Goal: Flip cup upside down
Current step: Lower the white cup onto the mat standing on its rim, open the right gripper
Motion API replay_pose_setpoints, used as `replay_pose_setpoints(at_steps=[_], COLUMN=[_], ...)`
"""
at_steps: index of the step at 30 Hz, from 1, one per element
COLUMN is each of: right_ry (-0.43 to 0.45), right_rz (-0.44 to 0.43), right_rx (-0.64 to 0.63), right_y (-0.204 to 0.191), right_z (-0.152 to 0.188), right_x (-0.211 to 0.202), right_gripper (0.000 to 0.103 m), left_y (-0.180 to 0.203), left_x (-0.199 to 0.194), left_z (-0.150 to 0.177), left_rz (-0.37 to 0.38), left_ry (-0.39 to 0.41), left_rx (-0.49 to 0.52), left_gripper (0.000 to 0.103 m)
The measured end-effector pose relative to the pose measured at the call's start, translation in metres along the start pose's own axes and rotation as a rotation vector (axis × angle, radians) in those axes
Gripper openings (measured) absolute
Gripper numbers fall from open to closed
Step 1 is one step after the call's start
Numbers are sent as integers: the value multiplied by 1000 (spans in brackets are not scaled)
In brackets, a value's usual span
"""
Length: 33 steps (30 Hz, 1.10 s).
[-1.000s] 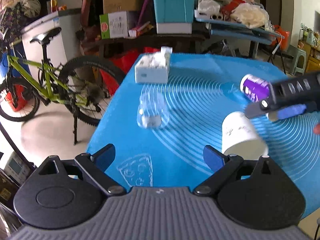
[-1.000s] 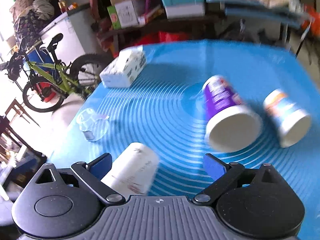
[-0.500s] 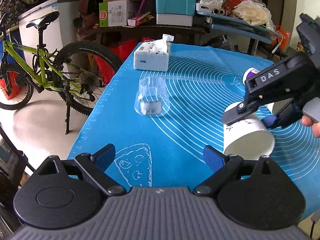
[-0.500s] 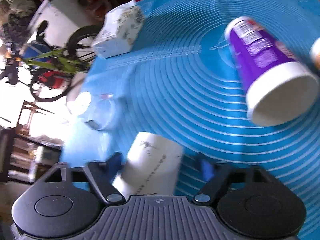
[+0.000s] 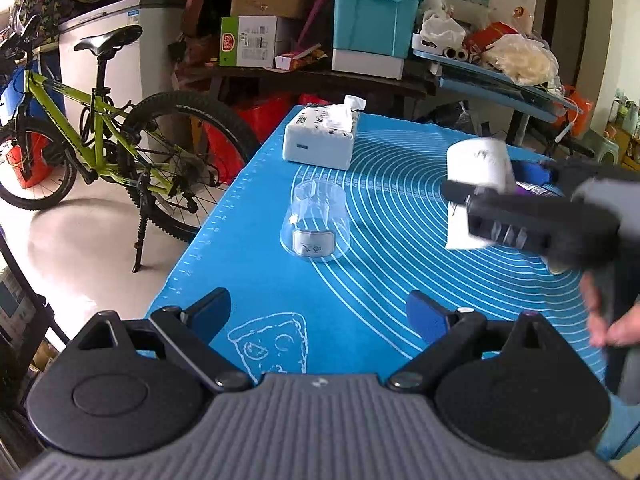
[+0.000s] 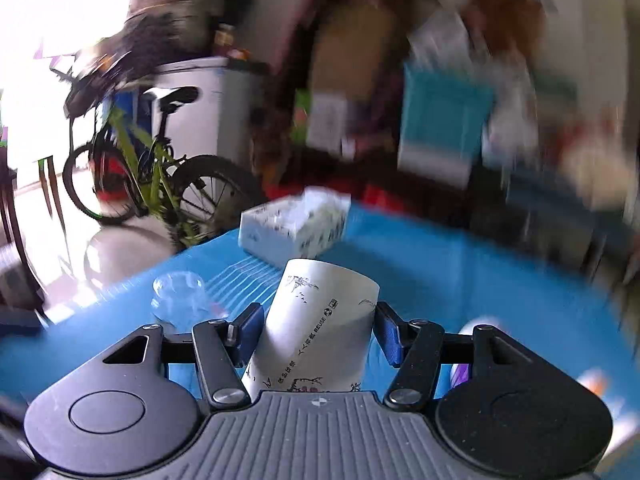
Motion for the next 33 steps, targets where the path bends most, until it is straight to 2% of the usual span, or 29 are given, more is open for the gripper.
replay_pose_setpoints(at_steps=[3,7,11,16,17,18,20,22,28,33], right_ry=[6,26,-19,-27,-37,-41,-20,-14,-109,-134], right_rz=[10,1,-13,-20,-20,-25,-15,-5,0,56], right_rx=[-44,-7,35,69,74,76,69,69,183,232], right_y=[-5,2,5,10,11,11,12,13,24,30], right_z=[19,32,43,48,48,47,45,43,53,71], right_x=[5,-11,-29,-42,-41,-42,-49,-57,-98,-140], right_gripper=[57,57,55,56,64,67,87,94,95,95], left_y=[3,5,10,20,21,23,25,27,29,42], left_x=[1,0,-2,-5,-5,-6,-8,-12,-26,-38], left_z=[0,1,3,6,6,6,6,8,16,21], left_rz=[-2,4,23,23,23,26,28,29,26,15], left_ry=[2,5,-3,0,0,1,7,11,18,46], left_rx=[14,23,24,47,48,47,41,31,-26,22], left_gripper=[94,94,94,94,94,94,94,94,94,94])
Point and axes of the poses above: each gripper's, at about its wrist camera, not at the fingertips, and x roughly the way its jaws point, y to its right, z to its underside, the point moved 6 cm from there along x, roughly the way its jaws point, and after that the axes turned 5 degrees about y, right-handed, at the moved point
